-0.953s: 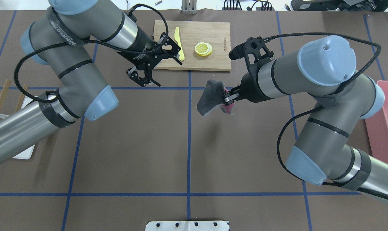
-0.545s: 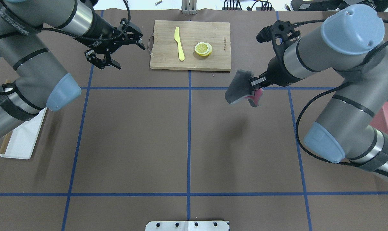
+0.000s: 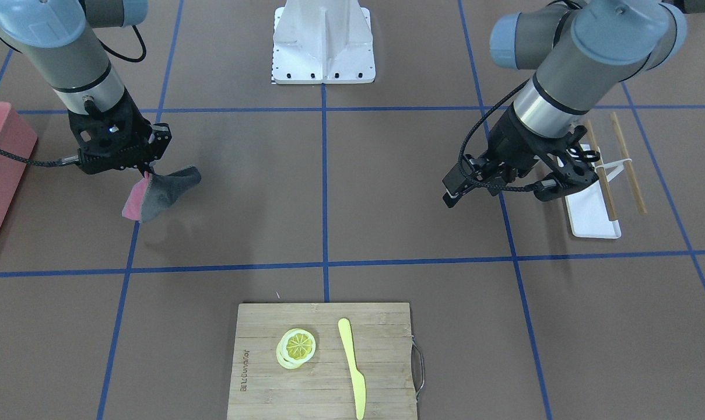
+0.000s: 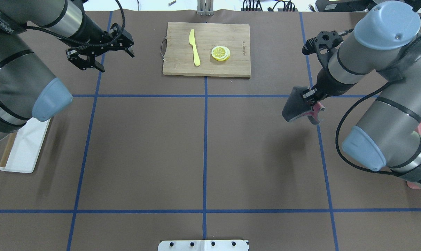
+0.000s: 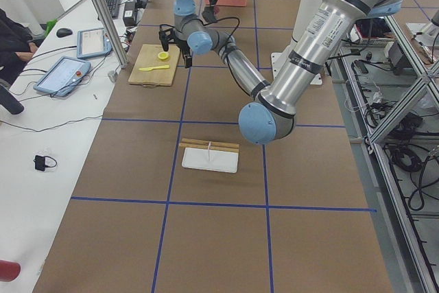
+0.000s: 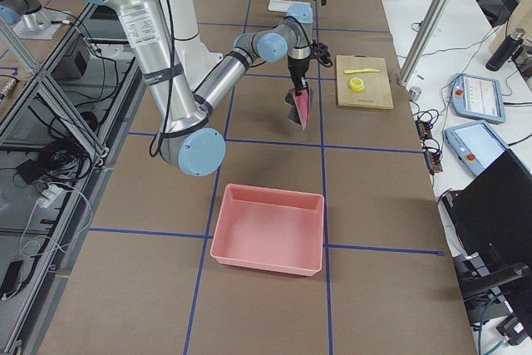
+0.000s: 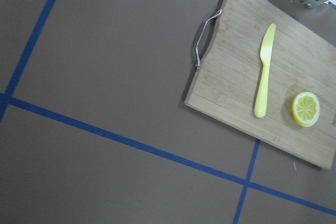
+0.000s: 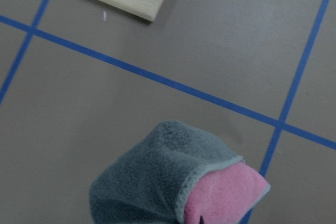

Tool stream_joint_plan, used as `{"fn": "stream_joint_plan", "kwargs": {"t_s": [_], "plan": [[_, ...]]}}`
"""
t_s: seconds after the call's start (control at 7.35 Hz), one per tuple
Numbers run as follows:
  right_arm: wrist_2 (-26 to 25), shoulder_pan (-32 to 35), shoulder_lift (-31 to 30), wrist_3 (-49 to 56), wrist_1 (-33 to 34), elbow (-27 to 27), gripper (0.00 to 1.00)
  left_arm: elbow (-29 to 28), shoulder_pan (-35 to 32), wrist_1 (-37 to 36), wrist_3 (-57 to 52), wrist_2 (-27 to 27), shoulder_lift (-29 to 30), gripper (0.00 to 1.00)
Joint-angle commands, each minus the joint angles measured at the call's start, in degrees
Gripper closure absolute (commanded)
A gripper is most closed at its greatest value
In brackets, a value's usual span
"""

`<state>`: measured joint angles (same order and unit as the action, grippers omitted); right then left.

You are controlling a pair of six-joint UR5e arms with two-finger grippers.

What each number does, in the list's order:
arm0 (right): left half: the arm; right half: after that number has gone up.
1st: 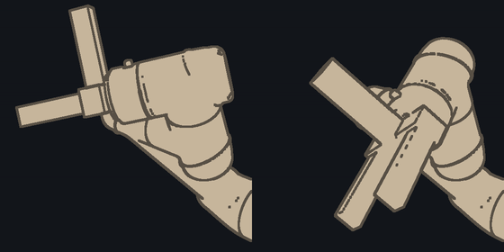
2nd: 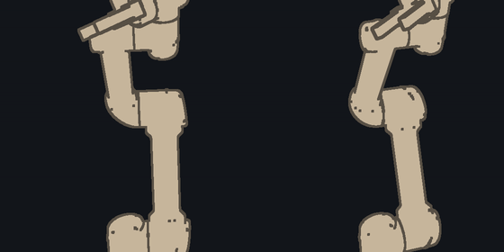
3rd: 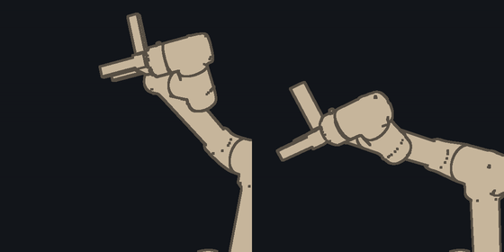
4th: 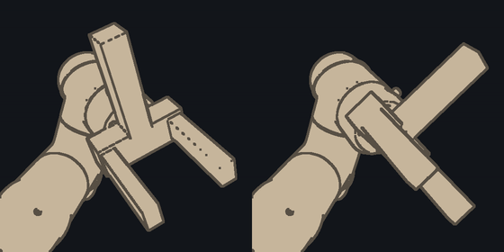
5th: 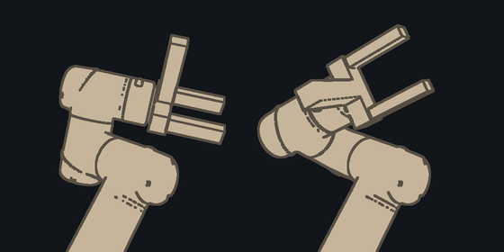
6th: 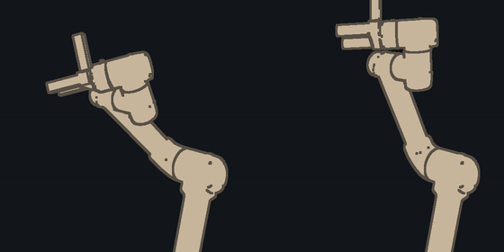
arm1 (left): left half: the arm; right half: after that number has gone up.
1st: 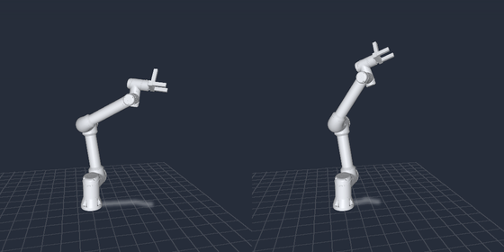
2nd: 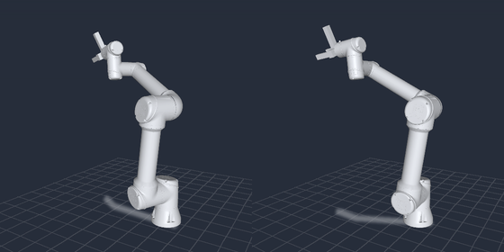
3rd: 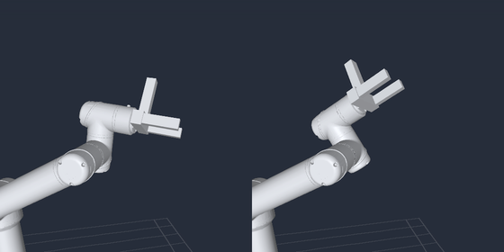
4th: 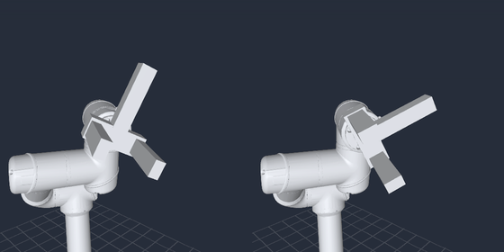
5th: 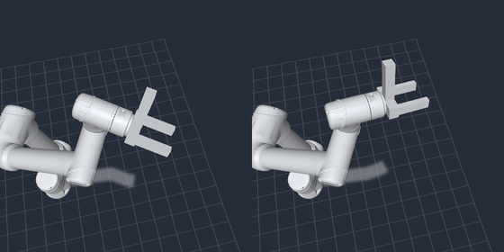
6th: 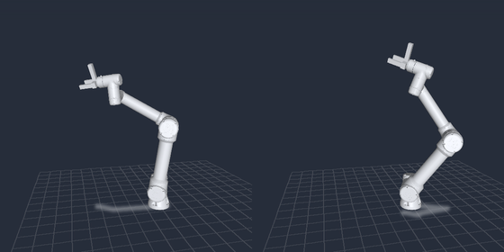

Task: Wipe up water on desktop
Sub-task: 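Lower the cloth onto the table with the right gripper while the left arm withdraws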

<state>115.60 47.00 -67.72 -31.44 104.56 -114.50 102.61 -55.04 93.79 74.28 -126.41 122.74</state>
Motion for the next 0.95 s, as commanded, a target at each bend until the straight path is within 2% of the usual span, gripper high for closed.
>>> {"fn": "stream_joint_plan", "kwargs": {"t_s": [0.0, 0.27, 0.54, 0.82], "plan": [[-6.3, -4.7, 0.0, 1.5, 6.8, 0.8, 1.00, 4.5, -4.1, -6.9, -10.7, 0.1, -3.2, 0.02], [-7.3, -4.6, -0.7, 6.0, 7.5, 3.3, 1.00, 4.7, -6.7, -9.1, -17.3, 0.3, -5.3, 0.02], [-7.2, -4.6, -0.6, 9.8, 6.7, 7.8, 1.00, 6.0, -9.4, -9.1, -25.9, 1.3, -11.9, 0.02], [-6.9, -5.8, -0.2, 9.4, 6.6, 9.4, 1.00, 6.1, -9.6, -8.7, -26.5, 7.8, -13.0, 0.02]]}}
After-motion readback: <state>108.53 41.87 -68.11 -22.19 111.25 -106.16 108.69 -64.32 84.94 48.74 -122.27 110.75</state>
